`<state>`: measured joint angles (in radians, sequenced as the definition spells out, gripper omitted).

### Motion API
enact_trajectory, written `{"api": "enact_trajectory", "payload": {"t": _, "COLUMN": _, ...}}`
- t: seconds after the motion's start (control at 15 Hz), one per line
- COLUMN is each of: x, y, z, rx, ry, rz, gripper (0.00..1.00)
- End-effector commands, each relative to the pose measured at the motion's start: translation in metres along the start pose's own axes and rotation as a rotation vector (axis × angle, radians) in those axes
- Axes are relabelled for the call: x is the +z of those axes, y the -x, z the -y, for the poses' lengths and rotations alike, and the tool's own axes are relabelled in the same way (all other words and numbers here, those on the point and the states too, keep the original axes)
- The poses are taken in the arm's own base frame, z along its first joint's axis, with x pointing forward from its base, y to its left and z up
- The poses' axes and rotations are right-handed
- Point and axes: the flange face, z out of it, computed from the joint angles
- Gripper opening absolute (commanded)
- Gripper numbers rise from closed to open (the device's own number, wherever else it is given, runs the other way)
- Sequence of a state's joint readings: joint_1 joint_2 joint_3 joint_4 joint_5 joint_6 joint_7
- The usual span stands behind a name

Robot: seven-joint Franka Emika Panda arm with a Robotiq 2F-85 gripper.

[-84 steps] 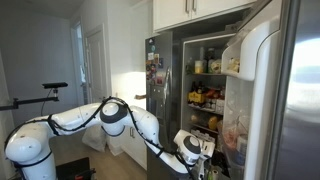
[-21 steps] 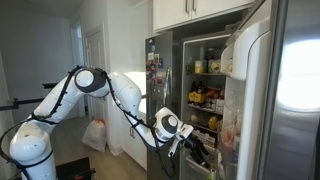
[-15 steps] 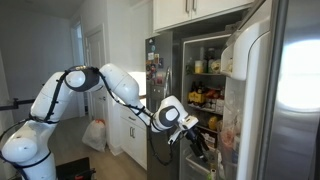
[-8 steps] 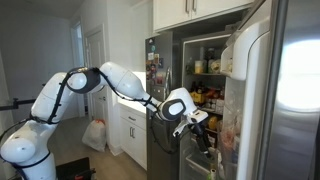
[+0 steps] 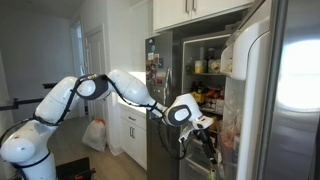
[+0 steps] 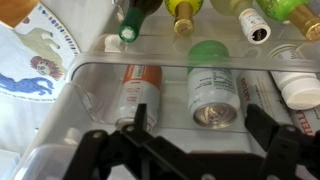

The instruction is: Pick up a canned drink from the fridge and put it on the chair

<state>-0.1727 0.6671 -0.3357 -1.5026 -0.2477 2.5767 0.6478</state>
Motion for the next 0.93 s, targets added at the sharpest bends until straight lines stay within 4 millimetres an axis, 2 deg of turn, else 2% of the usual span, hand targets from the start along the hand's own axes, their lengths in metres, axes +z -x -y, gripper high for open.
{"api": "enact_trajectory", "payload": {"t": 0.0, "x": 0.013, "y": -0.007, "z": 0.008, "rx": -0.029, "ry": -0.015, "rz": -0.012, "gripper": 1.0}}
{"api": "enact_trajectory", "payload": {"t": 0.87, "x": 0.05, "y": -0.007, "z": 0.014, "rx": -0.067, "ry": -0.085, "rz": -0.131, "gripper": 1.0}}
